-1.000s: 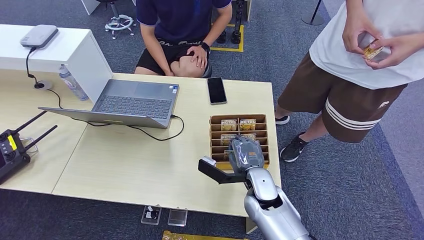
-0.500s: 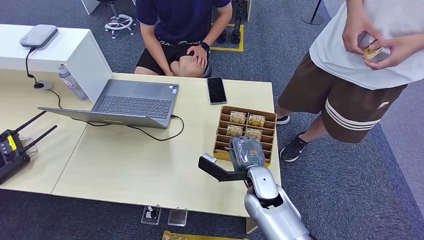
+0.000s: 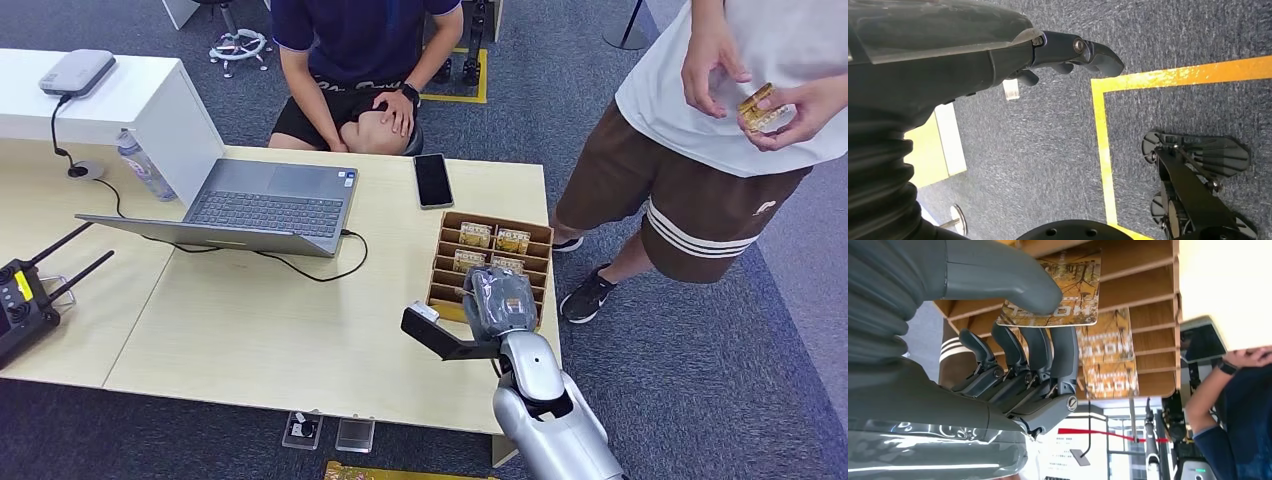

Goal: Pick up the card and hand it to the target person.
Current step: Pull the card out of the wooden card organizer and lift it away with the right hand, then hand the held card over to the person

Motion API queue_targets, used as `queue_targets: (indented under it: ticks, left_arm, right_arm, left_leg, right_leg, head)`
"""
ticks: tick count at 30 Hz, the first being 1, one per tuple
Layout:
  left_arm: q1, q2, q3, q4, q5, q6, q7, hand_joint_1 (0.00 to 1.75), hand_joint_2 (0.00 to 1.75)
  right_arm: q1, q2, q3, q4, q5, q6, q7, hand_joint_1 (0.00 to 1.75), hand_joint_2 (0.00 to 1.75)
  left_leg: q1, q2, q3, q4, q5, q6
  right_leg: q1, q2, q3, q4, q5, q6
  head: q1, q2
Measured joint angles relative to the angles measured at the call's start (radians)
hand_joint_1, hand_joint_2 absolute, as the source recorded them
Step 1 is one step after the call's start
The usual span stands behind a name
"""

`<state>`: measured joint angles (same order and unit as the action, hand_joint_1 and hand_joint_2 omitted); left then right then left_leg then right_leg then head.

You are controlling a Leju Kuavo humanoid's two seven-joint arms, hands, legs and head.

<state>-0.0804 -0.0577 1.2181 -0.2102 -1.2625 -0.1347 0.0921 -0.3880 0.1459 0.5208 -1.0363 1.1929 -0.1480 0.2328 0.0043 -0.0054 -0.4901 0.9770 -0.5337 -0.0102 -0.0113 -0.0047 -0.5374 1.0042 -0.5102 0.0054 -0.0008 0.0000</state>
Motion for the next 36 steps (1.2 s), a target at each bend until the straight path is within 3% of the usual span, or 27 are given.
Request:
queue_targets:
  ticks: [7,15,22,36]
  left_arm:
    - [0.001,0.001,0.000,0.000,0.005,0.010,-0.001,0.00,1.75]
    - [0.001,0.001,0.001,0.000,0.006,0.017,-0.001,0.00,1.75]
    - [0.000,0.001,0.001,0.000,0.006,0.017,-0.006,0.00,1.75]
    - [-0.002,0.001,0.001,0.000,0.005,0.017,-0.010,0.00,1.75]
  right_arm:
    - [0.042,-0.018,-0.012,-0.182,0.000,-0.002,-0.026,1.37,1.75]
    - [0.059,-0.038,-0.019,-0.390,0.001,-0.007,-0.064,1.12,1.75]
    - [0.010,-0.038,-0.017,-0.445,-0.004,-0.001,-0.086,1.26,1.75]
    - [-0.057,-0.003,-0.011,-0.368,-0.027,-0.002,-0.092,1.39,1.75]
  left_leg:
    - [0.000,0.000,0.000,0.000,0.000,0.000]
    - [0.000,0.000,0.000,0.000,0.000,0.000]
    - [0.000,0.000,0.000,0.000,0.000,0.000]
    - [0.000,0.000,0.000,0.000,0.000,0.000]
  right_leg:
    - [0.000,0.000,0.000,0.000,0.000,0.000]
    - [0.000,0.000,0.000,0.000,0.000,0.000]
    - [0.000,0.000,0.000,0.000,0.000,0.000]
    - [0.000,0.000,0.000,0.000,0.000,0.000]
  head:
    - [0.001,0.000]
    - [0.000,0.000]
    - [0.000,0.000]
    - [0.001,0.000]
